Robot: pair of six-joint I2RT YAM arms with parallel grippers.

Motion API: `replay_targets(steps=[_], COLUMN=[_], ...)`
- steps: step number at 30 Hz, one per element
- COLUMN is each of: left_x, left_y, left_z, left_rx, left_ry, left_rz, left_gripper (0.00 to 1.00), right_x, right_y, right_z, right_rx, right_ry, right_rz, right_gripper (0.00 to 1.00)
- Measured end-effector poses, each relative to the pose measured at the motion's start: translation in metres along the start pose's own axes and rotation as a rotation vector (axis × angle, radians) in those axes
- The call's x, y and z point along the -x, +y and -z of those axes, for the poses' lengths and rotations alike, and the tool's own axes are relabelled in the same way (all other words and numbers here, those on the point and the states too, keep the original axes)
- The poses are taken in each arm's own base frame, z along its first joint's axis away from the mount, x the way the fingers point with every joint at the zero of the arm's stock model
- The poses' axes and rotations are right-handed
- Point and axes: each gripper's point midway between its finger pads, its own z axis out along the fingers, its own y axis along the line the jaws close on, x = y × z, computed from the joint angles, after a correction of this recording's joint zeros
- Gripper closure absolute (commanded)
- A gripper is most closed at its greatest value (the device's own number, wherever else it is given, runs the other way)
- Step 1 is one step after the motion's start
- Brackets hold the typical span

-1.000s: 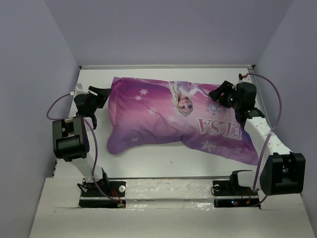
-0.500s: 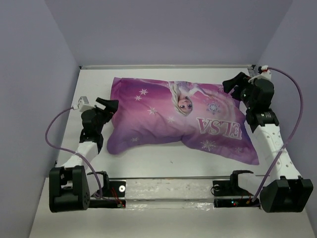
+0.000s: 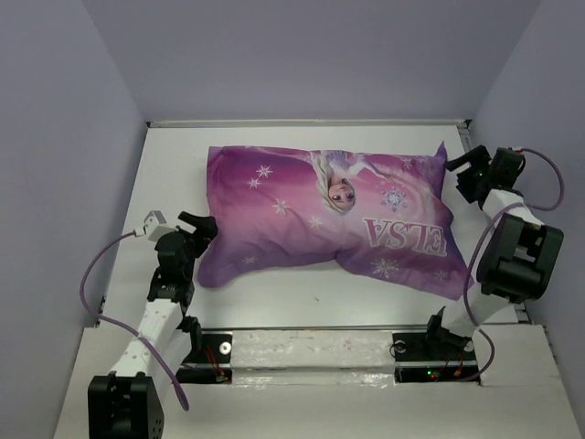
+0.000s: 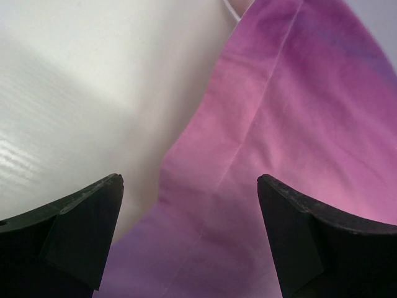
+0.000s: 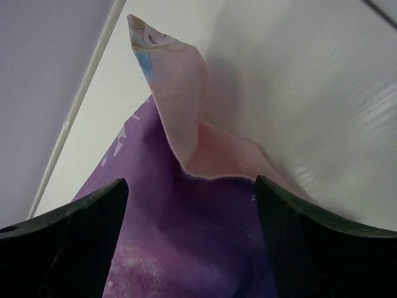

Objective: Put the pillow into the pillowcase

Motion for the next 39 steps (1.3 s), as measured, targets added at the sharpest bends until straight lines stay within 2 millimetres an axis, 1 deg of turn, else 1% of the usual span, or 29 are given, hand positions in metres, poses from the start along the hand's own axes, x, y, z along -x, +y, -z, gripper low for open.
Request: replay_targets(steps=[2, 3, 5, 6, 9, 12, 13, 15, 16, 17, 18, 19, 22, 26, 28, 30, 32, 33, 34, 36, 39], left_x=[-0.008, -0.015, -0.023, -0.024, -0.026, -0.032, -0.034, -0.035, -0.037, -0.039, -0.040, -0.042, -0.046, -0.039, -0.034, -0.024, -0.014, -0.011, -0.009, -0.008, -0.007], left_y=[0.010, 0.019, 0.031, 0.033, 0.033, 0.034, 0.036, 0.038, 0.040, 0.042, 0.043, 0.044, 0.044, 0.038, 0.038, 0.038, 0.037, 0.036, 0.036, 0.036, 0.037], left_z=[0.001, 0.003, 0.008, 0.009, 0.010, 0.009, 0.008, 0.006, 0.006, 0.005, 0.005, 0.004, 0.003, 0.000, 0.000, 0.000, 0.000, 0.000, 0.000, 0.001, 0.001], left_rx=[0.026, 0.048, 0.075, 0.079, 0.074, 0.079, 0.085, 0.086, 0.085, 0.088, 0.089, 0.087, 0.076, 0.049, 0.048, 0.047, 0.038, 0.035, 0.032, 0.034, 0.037], left_ry=[0.020, 0.036, 0.051, 0.052, 0.056, 0.084, 0.090, 0.093, 0.094, 0.096, 0.098, 0.100, 0.110, 0.083, 0.063, 0.027, -0.008, -0.018, -0.026, -0.031, -0.032], left_rz=[-0.006, -0.009, -0.010, -0.008, 0.000, 0.010, 0.016, 0.034, 0.046, 0.054, 0.066, 0.077, 0.084, 0.094, 0.100, 0.110, 0.119, 0.121, 0.123, 0.124, 0.124], left_gripper=[0.01, 0.01, 0.01, 0.01, 0.01, 0.02, 0.09, 0.19, 0.35, 0.47, 0.62, 0.99, 1.00, 1.00, 1.00, 1.00, 1.00, 1.00, 1.00, 1.00, 1.00], right_x=[-0.005, -0.006, -0.008, -0.007, -0.004, 0.001, 0.003, 0.006, 0.007, 0.010, 0.011, 0.013, 0.017, 0.025, 0.035, 0.046, 0.060, 0.068, 0.071, 0.074, 0.064], right_y=[-0.003, -0.005, -0.007, -0.006, 0.000, 0.005, 0.007, 0.011, 0.012, 0.014, 0.015, 0.017, 0.019, 0.019, 0.020, 0.022, 0.025, 0.027, 0.027, 0.021, 0.001], right_z=[-0.016, -0.021, -0.027, -0.031, -0.043, -0.054, -0.057, -0.062, -0.064, -0.066, -0.068, -0.071, -0.074, -0.076, -0.077, -0.079, -0.087, -0.094, -0.099, -0.112, -0.122], right_rx=[0.017, 0.023, 0.035, 0.049, 0.092, 0.133, 0.150, 0.171, 0.181, 0.190, 0.196, 0.203, 0.209, 0.197, 0.185, 0.176, 0.168, 0.166, 0.164, 0.144, 0.084], right_ry=[0.032, 0.041, 0.049, 0.048, 0.043, 0.038, 0.035, 0.031, 0.027, 0.023, 0.020, 0.017, 0.013, -0.021, -0.053, -0.083, -0.112, -0.124, -0.129, -0.130, -0.109], right_rz=[-0.039, -0.054, -0.081, -0.095, -0.128, -0.139, -0.145, -0.151, -0.155, -0.160, -0.159, -0.159, -0.160, -0.131, -0.102, -0.075, -0.044, -0.029, -0.020, -0.007, 0.000], right_gripper=[0.24, 0.28, 0.31, 0.32, 0.38, 0.49, 0.57, 0.72, 0.86, 0.95, 1.00, 1.00, 1.00, 1.00, 1.00, 1.00, 1.00, 1.00, 1.00, 1.00, 1.00])
